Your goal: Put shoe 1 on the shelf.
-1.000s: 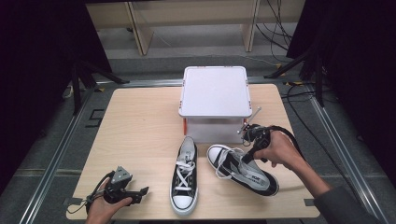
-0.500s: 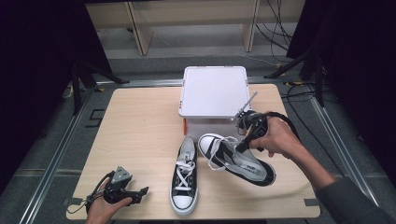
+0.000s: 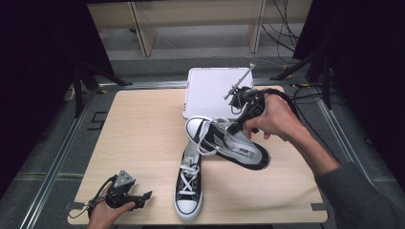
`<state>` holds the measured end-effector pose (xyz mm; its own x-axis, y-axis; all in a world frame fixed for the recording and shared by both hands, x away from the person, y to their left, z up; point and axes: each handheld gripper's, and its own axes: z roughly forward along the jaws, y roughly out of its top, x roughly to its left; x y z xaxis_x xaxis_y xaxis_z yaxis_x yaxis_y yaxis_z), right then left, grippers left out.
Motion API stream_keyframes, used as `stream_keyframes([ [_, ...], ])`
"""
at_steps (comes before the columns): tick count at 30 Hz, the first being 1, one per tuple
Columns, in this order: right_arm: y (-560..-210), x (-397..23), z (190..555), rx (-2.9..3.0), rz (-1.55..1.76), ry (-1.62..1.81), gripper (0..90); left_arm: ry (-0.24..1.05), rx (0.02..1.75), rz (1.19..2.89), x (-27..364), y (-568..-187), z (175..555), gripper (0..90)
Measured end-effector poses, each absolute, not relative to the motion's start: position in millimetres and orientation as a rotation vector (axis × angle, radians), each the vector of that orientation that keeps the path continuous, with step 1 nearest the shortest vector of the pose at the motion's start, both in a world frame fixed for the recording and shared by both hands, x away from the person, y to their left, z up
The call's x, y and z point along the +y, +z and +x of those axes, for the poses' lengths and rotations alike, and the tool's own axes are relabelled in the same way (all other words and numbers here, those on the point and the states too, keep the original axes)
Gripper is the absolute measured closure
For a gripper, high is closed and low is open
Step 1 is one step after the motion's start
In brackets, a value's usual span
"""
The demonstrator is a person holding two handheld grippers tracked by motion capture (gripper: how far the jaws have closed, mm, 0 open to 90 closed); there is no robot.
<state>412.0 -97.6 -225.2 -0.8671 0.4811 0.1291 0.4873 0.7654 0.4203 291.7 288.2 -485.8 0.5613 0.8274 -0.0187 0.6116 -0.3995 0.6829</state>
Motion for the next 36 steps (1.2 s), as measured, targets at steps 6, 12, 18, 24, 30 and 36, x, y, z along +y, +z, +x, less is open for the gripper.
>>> stream_keyframes([
  [6, -206.3, -84.4, 436.9, -2.914, -0.87, -0.793, 88.4, 0.425, 1.159, 2.137, 288.2, -485.5, 291.2, 17.6],
  [12, -198.1, -75.8, 474.0, -2.881, -1.02, -0.809, 88.4, 0.441, 1.122, 2.148, 290.0, -485.0, 292.4, 17.6],
  [18, -182.6, -85.1, 510.6, -2.851, -1.229, -0.867, 88.4, 0.433, 1.114, 2.132, 288.8, -484.6, 291.7, 17.6],
  [24, -175.5, -90.3, 536.6, -2.782, -1.428, -0.908, 88.4, 0.424, 1.123, 2.134, 287.2, -484.3, 290.7, 17.6],
  [30, -183.3, -88.8, 558.2, -2.699, -1.544, -0.946, 88.4, 0.422, 1.11, 2.119, 287.0, -483.9, 290.3, 17.5],
  [36, -193.3, -84.6, 574.4, -2.631, -1.627, -0.96, 88.4, 0.417, 1.089, 2.122, 286.2, -483.7, 290.4, 17.5],
])
